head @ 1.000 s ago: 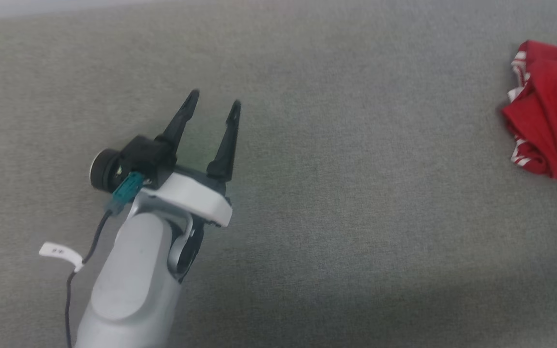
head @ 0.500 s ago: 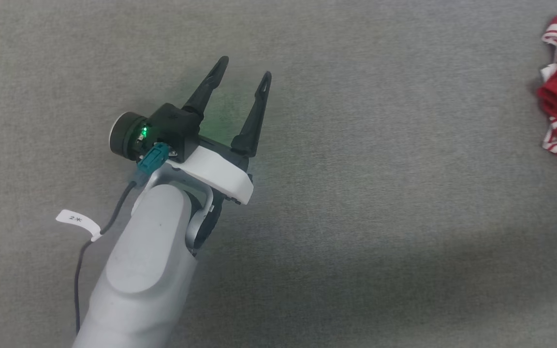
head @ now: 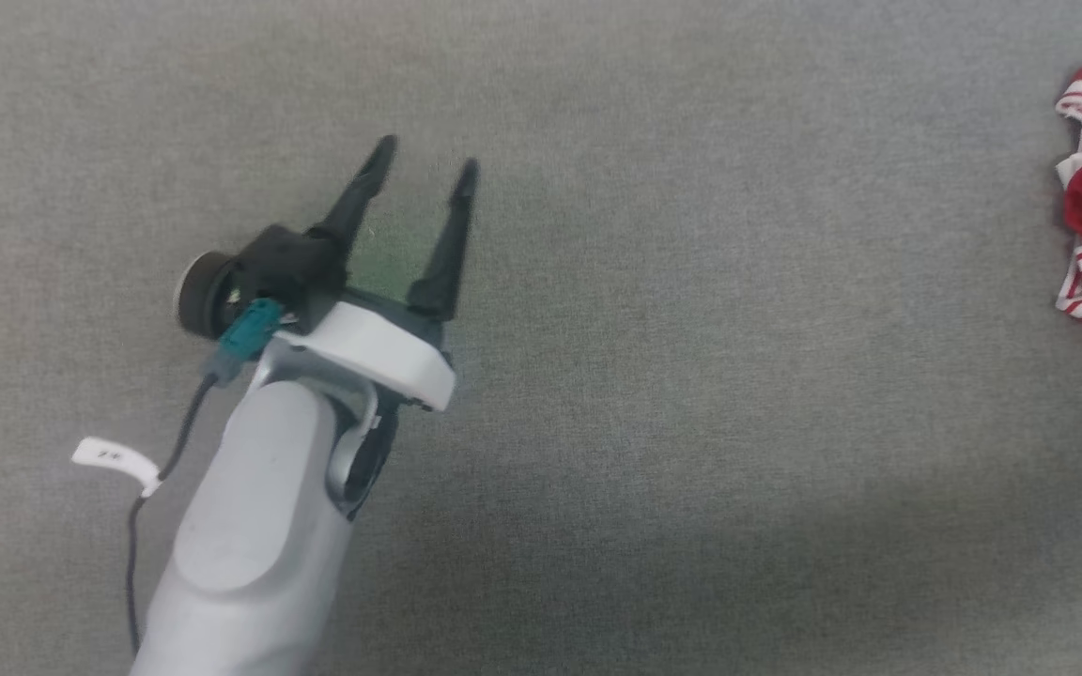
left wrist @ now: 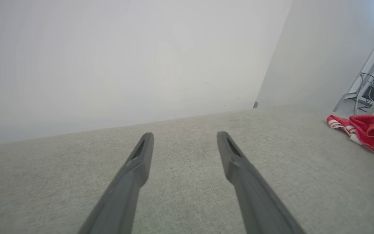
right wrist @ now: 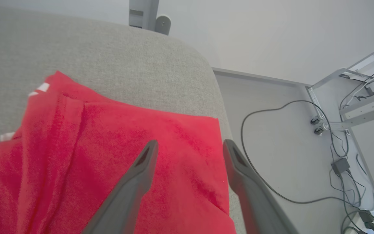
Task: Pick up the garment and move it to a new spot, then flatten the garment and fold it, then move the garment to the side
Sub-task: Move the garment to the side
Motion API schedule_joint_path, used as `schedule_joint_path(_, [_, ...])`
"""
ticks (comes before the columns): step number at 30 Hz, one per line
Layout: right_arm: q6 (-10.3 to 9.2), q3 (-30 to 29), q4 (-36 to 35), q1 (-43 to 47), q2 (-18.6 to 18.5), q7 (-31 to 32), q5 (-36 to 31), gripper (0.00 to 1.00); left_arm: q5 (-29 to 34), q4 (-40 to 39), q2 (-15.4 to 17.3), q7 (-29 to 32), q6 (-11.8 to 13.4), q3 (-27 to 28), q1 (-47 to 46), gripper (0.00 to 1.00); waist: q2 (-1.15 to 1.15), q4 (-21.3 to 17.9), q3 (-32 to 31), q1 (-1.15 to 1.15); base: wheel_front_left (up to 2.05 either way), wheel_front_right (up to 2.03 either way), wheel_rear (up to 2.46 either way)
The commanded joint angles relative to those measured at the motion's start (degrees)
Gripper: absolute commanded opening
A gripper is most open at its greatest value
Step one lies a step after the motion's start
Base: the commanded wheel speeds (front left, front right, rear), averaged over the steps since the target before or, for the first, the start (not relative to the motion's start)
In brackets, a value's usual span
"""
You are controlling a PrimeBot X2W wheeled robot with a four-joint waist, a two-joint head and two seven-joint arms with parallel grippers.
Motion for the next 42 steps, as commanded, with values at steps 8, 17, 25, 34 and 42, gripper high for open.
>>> schedule_joint_path(8, [-0.09, 3.3, -1.67, 1.34, 2.04, -5.64, 2.82, 1.0, -2.63, -0.32, 1.91, -0.27, -0.16, 3.19, 5.14, 1.0, 0.0, 0.38, -5.94, 0.0, 0.0, 0.0, 0.0])
schedule_joint_path(17, [-0.09, 4.61, -2.69, 5.62, 5.82, -13.8, 4.47, 1.0, -9.47, -1.8, 5.25, -0.26, -0.16, 4.49, 11.3, 1.0, 0.0, 1.78, -12.72, 0.0, 0.0, 0.0, 0.0])
schedule_joint_path(25, [-0.1, -0.78, -6.64, 11.3, 9.53, -15.57, 1.59, 1.0, -11.51, -3.8, 8.47, -0.27, -0.17, 7.36, 18.65, 1.0, 0.0, 2.83, -18.44, 0.0, 0.0, 0.0, 0.0])
schedule_joint_path(34, [-0.1, -14.18, -16.3, 24.94, 14.82, -15.57, -7.68, 1.0, -14.13, -5.27, 11.59, -0.27, -0.17, 8.1, 26.1, 1.0, 0.0, 3.38, -23.29, 0.0, 0.0, 0.0, 0.0])
schedule_joint_path(42, [-0.09, -23.87, -25.03, 35.13, 19.61, -15.52, -14.97, 1.0, -15.2, -8.56, 13.45, -0.27, -0.17, 8.95, 30.88, 1.0, 0.0, 3.74, -24.93, 0.0, 0.0, 0.0, 0.0])
